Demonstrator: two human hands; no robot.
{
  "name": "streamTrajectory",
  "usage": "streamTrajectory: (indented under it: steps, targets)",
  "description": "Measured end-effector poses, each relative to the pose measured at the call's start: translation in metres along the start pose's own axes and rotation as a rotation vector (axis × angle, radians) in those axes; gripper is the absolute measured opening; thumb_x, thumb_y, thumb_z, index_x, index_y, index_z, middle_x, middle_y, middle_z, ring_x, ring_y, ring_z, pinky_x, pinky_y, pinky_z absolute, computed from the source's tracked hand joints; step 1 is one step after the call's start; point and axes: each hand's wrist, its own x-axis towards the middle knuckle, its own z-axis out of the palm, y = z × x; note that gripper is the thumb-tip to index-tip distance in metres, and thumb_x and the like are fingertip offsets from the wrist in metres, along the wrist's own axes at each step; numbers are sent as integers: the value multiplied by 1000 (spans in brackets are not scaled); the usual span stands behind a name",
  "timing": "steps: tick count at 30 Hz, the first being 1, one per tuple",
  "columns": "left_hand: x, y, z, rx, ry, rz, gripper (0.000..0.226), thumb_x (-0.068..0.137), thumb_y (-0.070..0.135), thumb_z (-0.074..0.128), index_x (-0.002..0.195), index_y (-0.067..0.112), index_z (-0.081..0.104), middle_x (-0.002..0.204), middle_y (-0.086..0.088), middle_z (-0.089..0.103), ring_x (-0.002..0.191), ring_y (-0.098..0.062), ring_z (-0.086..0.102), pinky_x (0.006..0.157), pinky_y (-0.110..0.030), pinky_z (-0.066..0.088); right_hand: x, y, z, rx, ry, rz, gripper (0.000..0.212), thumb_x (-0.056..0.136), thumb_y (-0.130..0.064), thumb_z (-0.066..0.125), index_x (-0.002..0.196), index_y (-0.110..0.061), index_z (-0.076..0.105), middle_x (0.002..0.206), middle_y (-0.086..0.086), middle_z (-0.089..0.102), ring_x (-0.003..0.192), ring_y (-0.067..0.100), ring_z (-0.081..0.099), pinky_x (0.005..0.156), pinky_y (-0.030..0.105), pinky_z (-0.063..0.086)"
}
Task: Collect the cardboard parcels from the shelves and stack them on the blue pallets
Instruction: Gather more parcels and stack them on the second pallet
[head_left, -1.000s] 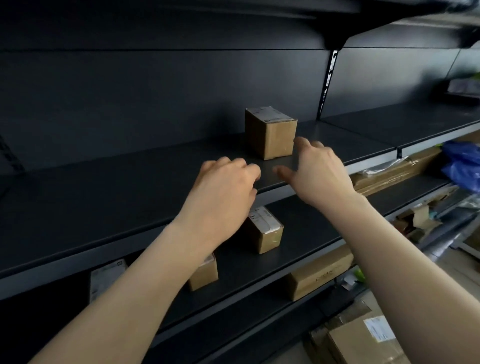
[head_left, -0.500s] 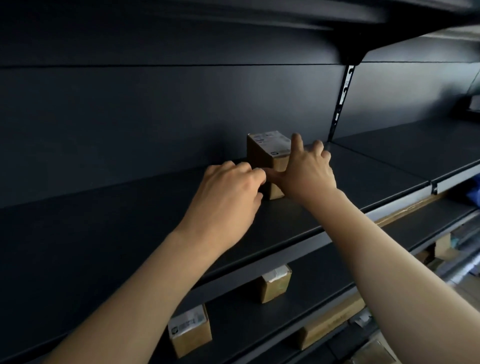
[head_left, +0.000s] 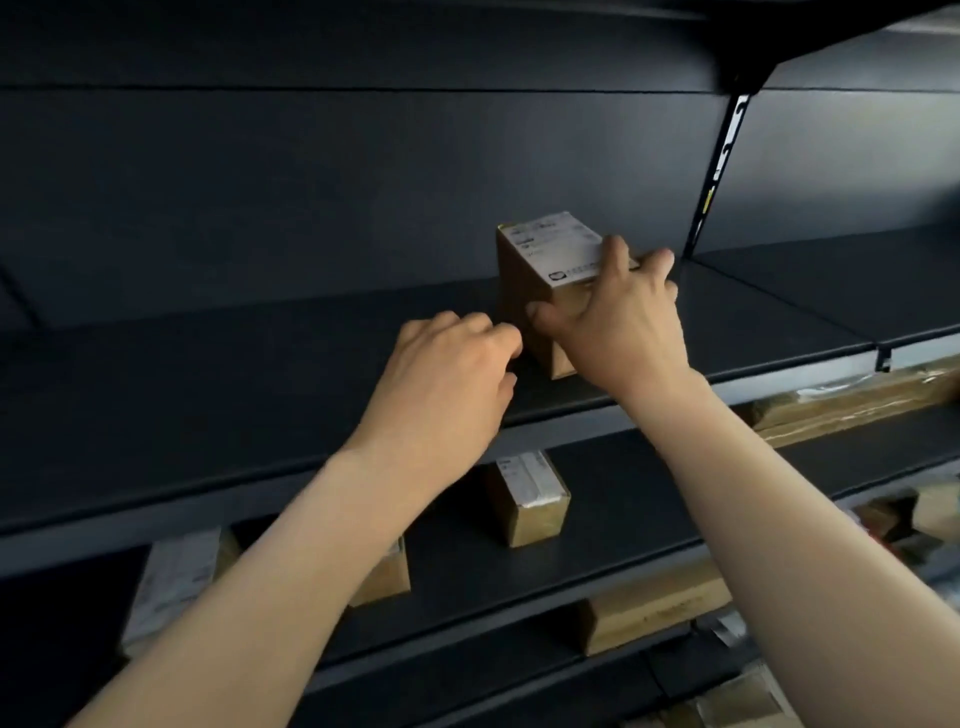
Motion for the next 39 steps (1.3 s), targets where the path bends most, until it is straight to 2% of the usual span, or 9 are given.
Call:
streamTrajectory:
  steps: [7, 13, 16, 23, 31, 35, 39]
  targets:
    - [-74, 80, 3, 44, -19, -105, 25, 93, 27, 47, 117, 23, 54, 112, 2, 58, 105, -20, 50, 92, -35, 35, -89, 35, -61, 23, -36, -127, 90, 78, -53, 65, 146, -18, 20, 139, 15, 25, 124, 37, 35, 93, 39, 39]
    - [-127, 119, 9, 78, -92, -240, 26, 92, 28, 48, 116, 20, 55, 110, -1, 59, 103, -22, 52, 88, -35, 36, -158, 66, -84, 74, -123, -185, 85, 77, -54, 64, 143, -21, 23, 137, 12, 26, 122, 34, 36, 80, 32, 35]
    - [-147, 123, 10, 86, -113, -288, 24, 92, 27, 49, 113, 20, 56, 108, -2, 60, 101, -23, 53, 86, -36, 37, -183, 75, -85, 72, -183, -186, 87, 76, -54, 65, 144, -22, 21, 137, 11, 26, 120, 33, 37, 80, 32, 35]
    - [-184, 98, 29, 117, -128, -463, 18, 91, 25, 51, 104, 16, 59, 104, -5, 62, 97, -26, 55, 78, -36, 37, -212, 78, -49, 5, -313, -161, 88, 76, -54, 66, 144, -21, 21, 137, 12, 25, 120, 33, 36, 81, 34, 40]
    - [-194, 34, 96, 92, -245, -562, 31, 89, 31, 56, 111, 10, 57, 111, -10, 59, 101, -28, 52, 82, -39, 39, -209, 67, 34, -76, -447, -93, 90, 77, -52, 67, 146, -20, 18, 140, 16, 22, 125, 37, 33, 91, 41, 44]
    - [-185, -4, 125, 114, -296, -612, 41, 89, 37, 55, 118, 8, 52, 118, -13, 55, 105, -30, 50, 85, -40, 38, -199, 59, 68, -76, -457, -83, 91, 76, -51, 68, 146, -17, 19, 138, 18, 24, 122, 40, 34, 89, 42, 43]
    - [-170, -39, 154, 160, -271, -626, 51, 86, 43, 58, 123, 8, 51, 119, -14, 54, 106, -31, 52, 84, -41, 39, -186, 54, 99, -74, -462, -59, 90, 77, -51, 68, 146, -18, 19, 138, 18, 23, 122, 39, 33, 89, 41, 43]
